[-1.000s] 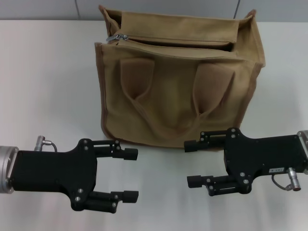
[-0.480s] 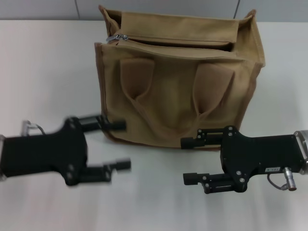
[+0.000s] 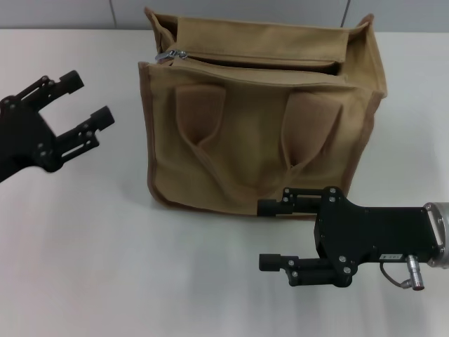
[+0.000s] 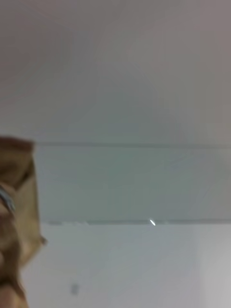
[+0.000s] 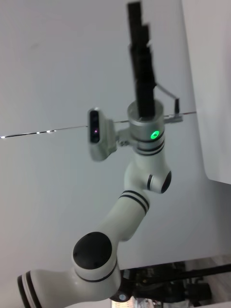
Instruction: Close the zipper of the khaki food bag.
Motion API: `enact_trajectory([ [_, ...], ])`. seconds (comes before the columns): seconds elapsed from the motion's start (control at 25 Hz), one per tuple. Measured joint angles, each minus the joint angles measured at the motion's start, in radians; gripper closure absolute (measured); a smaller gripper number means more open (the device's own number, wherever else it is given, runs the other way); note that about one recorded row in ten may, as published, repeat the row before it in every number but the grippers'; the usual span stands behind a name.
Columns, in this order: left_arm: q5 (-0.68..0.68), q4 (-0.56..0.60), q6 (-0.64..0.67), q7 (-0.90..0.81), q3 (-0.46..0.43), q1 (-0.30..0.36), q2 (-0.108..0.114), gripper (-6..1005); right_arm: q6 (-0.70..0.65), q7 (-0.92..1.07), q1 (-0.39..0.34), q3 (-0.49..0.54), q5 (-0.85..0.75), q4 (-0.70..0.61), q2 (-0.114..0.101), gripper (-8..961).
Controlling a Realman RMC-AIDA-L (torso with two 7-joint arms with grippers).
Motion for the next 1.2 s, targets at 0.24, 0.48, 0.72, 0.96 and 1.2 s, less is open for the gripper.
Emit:
enact_trajectory([
  [0.24,0.021,-0.006,-0.148,0.000,0.057,-0.064,-0.003,231,-0.001,-0.028,0.002,0.000,0.019,0.032,0.001,265],
  [0.48,0.014,-0.022,-0.204,0.001,0.106,-0.112,-0.007,231,-0.001,-0.035,0.002,0.002,0.020,0.054,0.001,265],
  [0.72,-0.012,-0.071,-0.237,0.009,0.097,-0.149,-0.008,231,-0.002,-0.077,0.002,0.003,0.031,0.095,0.002,265],
  [0.96,-0.096,-0.086,-0.249,0.010,0.101,-0.141,-0.007,232,-0.003,-0.078,0.002,0.004,0.035,0.105,0.002,265],
  [1.2,-0.104,-0.078,-0.245,0.003,0.103,-0.124,-0.003,231,0.001,-0.080,0.000,0.003,0.035,0.115,0.002,265],
])
